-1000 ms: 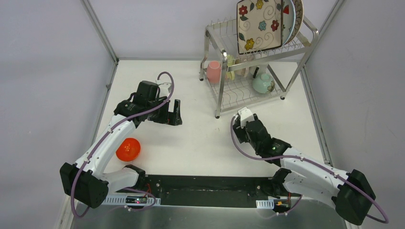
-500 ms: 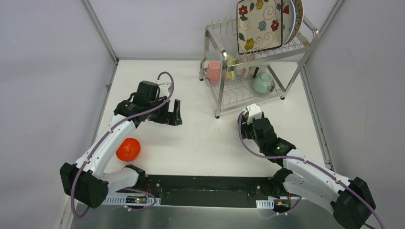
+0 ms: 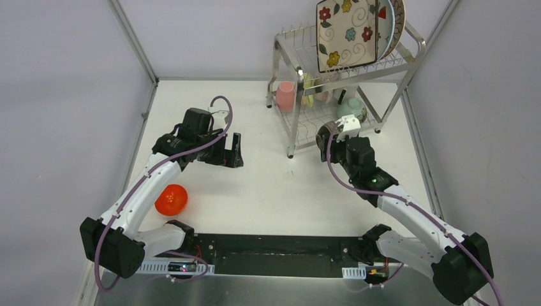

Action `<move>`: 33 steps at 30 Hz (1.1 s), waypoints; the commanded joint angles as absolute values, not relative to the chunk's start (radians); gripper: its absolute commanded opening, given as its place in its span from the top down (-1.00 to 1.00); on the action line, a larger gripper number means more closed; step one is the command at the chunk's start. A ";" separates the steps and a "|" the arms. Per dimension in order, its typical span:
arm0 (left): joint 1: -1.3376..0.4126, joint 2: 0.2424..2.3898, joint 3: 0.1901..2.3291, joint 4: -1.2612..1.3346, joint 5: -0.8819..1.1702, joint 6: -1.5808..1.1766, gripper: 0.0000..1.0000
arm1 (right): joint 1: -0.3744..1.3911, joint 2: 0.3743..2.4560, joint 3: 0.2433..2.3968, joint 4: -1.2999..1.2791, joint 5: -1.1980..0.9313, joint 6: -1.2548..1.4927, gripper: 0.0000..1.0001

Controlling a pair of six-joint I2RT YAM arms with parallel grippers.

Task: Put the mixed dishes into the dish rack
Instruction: Turn the bowl upside down on the dish rack.

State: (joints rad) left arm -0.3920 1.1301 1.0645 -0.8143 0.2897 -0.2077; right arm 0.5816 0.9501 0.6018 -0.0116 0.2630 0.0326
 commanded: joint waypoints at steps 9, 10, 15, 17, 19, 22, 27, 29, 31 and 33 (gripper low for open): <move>-0.391 1.101 1.059 -0.784 0.317 -0.187 -0.98 | 0.435 1.120 0.731 0.279 0.164 0.219 0.76; -0.391 1.099 1.057 -0.784 0.319 -0.187 -0.98 | 0.427 1.139 0.732 0.299 0.160 0.237 0.76; -0.391 1.097 1.056 -0.784 0.326 -0.189 -0.98 | 0.401 1.198 0.736 0.394 0.152 0.333 0.76; -0.391 1.098 1.055 -0.783 0.328 -0.189 -0.98 | 0.391 1.226 0.746 0.421 0.150 0.359 0.75; -0.391 1.098 1.055 -0.784 0.331 -0.189 -0.98 | 0.377 1.253 0.752 0.449 0.144 0.393 0.74; -0.391 1.097 1.054 -0.783 0.333 -0.189 -0.98 | 0.354 1.299 0.761 0.498 0.114 0.440 0.74; -0.391 1.094 1.054 -0.783 0.334 -0.189 -0.98 | 0.320 1.373 0.793 0.535 0.087 0.522 0.73; -0.391 1.094 1.054 -0.783 0.336 -0.189 -0.98 | 0.297 1.405 0.806 0.535 0.067 0.603 0.72; -0.391 1.095 1.054 -0.783 0.335 -0.189 -0.98 | 0.275 1.439 0.814 0.542 0.037 0.690 0.69; -0.391 1.096 1.054 -0.784 0.334 -0.189 -0.98 | 0.270 1.469 0.820 0.564 0.026 0.714 0.69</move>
State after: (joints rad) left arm -0.3920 1.1252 1.0626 -0.8143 0.3202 -0.2077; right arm 0.2939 1.4406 0.7502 0.3882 0.0761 0.5621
